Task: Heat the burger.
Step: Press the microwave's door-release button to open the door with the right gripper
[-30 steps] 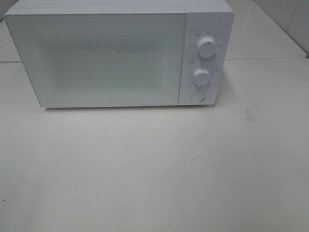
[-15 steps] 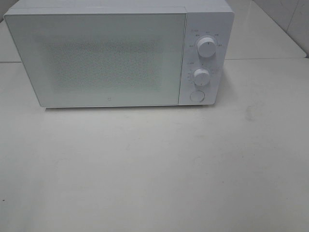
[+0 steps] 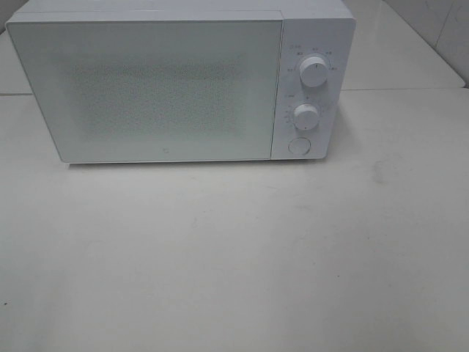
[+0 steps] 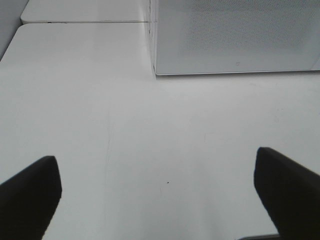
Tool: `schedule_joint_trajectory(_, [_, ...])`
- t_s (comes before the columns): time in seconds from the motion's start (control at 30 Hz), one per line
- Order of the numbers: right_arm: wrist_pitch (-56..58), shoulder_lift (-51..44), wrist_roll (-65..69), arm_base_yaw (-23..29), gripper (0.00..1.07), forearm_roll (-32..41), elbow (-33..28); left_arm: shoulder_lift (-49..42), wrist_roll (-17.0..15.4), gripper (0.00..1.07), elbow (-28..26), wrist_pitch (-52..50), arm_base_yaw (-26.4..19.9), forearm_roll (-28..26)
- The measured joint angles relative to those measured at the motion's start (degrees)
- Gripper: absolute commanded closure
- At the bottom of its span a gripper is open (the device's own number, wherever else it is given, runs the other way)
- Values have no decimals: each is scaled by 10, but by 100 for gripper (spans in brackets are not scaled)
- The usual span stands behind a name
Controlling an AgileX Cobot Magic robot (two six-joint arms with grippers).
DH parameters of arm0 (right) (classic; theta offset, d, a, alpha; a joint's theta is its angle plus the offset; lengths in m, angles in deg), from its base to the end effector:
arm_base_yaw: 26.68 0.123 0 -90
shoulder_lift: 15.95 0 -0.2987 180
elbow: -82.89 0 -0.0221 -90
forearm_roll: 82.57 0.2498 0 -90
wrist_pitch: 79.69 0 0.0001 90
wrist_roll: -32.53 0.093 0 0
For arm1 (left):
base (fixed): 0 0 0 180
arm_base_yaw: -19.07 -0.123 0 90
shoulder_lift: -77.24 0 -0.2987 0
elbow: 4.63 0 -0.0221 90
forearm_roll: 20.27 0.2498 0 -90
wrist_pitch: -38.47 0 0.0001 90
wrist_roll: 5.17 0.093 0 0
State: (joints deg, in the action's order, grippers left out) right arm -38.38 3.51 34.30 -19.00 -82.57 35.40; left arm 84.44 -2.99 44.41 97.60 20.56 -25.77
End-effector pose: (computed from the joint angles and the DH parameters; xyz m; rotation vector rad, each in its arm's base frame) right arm 0.0276 0.0037 0.3114 -0.0975 1.8885 0.1126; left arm -0.0174 -0.0072 0.2780 0.0673 2.0104 -0.1066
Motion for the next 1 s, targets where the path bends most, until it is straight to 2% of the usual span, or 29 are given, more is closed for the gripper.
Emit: schedule_joint_trajectory(1.0, [-331, 321, 2, 0, 33, 0, 0, 0, 0, 7, 0, 0, 0, 0])
